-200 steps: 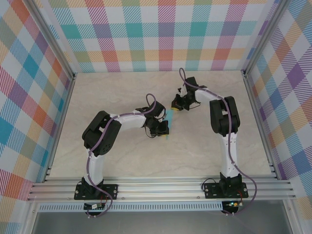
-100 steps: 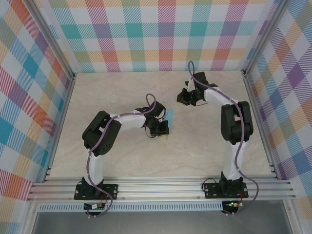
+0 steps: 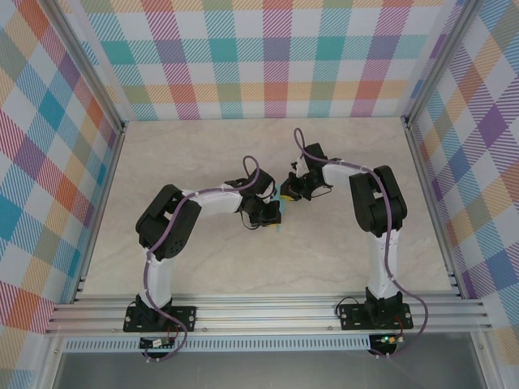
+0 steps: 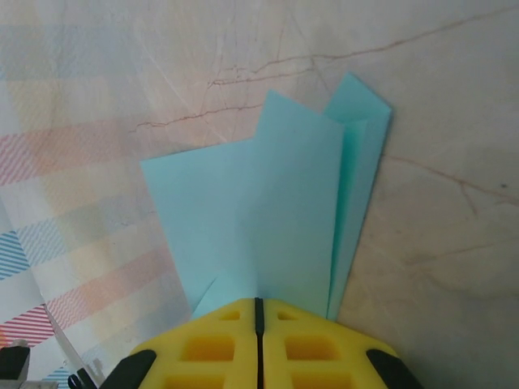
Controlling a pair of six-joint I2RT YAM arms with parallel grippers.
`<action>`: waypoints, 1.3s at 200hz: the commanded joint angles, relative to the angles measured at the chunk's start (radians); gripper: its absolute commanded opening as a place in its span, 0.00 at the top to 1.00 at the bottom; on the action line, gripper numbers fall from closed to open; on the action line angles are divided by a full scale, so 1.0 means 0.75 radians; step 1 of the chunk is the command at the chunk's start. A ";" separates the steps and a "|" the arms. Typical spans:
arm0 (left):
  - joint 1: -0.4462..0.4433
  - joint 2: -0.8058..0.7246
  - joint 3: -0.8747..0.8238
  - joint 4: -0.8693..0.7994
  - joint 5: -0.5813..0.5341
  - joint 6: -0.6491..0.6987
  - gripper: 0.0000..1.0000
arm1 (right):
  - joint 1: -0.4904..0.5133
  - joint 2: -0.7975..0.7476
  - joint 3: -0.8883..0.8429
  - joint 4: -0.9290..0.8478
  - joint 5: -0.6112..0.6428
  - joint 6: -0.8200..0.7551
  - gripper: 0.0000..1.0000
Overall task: Fold a paper plane with a square sheet of paper (fold left side to right side)
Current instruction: Fold the wing for the fifth time at the center of the table.
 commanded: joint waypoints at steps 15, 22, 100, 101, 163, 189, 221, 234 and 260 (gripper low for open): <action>-0.010 -0.129 -0.047 -0.044 -0.027 0.102 0.86 | -0.004 0.057 0.005 -0.081 0.075 -0.017 0.95; -0.010 -0.150 -0.046 -0.034 -0.020 0.114 0.86 | -0.004 0.057 0.002 -0.076 0.070 -0.017 0.95; -0.008 -0.057 -0.003 0.168 0.189 0.092 0.90 | 0.004 0.049 -0.018 -0.067 0.068 -0.012 0.95; -0.008 -0.054 -0.002 0.170 0.190 0.091 0.90 | 0.004 0.049 -0.018 -0.066 0.068 -0.012 0.95; -0.006 0.026 -0.012 0.154 0.231 0.099 0.90 | 0.005 0.051 -0.008 -0.087 0.084 -0.022 0.95; -0.008 0.029 -0.033 0.114 0.222 0.122 0.91 | 0.006 0.054 -0.001 -0.098 0.097 -0.025 0.95; -0.009 0.031 -0.065 0.085 0.216 0.144 0.91 | 0.006 0.058 0.009 -0.117 0.111 -0.035 0.95; -0.007 0.023 -0.082 0.078 0.213 0.149 0.91 | 0.005 0.061 0.019 -0.128 0.121 -0.039 0.95; -0.010 0.018 -0.104 0.078 0.227 0.154 0.91 | 0.006 0.067 0.032 -0.145 0.132 -0.046 0.95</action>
